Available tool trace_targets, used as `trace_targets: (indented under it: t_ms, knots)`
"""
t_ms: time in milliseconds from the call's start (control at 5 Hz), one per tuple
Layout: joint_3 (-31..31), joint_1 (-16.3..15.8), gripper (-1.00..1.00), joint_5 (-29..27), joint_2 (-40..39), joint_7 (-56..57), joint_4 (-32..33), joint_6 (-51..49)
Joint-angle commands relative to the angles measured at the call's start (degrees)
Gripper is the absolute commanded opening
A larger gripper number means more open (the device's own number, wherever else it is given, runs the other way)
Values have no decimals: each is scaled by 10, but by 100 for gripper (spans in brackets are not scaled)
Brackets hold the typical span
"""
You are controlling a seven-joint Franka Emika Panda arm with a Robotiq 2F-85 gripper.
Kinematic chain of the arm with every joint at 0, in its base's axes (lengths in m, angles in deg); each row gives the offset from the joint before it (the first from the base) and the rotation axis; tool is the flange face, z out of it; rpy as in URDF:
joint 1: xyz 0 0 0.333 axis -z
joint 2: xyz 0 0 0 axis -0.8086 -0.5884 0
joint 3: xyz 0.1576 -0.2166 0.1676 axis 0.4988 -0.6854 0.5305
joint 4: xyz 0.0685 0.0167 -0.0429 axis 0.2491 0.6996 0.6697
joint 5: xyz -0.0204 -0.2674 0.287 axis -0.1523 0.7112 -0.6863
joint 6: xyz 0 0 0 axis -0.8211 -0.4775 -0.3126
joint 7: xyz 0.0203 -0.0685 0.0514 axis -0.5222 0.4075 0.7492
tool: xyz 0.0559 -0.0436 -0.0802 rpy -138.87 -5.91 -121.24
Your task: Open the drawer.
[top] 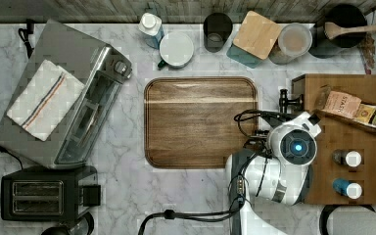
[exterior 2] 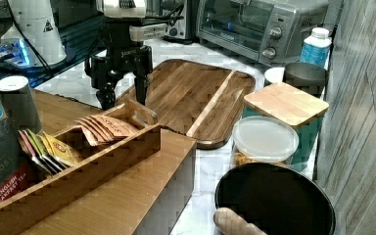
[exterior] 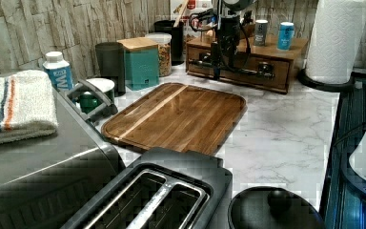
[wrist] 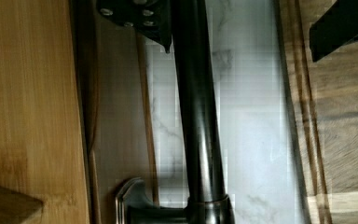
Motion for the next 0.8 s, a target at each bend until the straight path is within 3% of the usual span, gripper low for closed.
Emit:
trace_targets:
  t_ms: [200,400,600,800]
  knots:
    - [1,14,100,-11,-51,37,-16,56]
    - [4,2,100,-5,-40,28,-25,11]
    - [41,15,100,-51,-37,84,-65,-102]
    - [78,18,100,-121,-23,193,-58,-118]
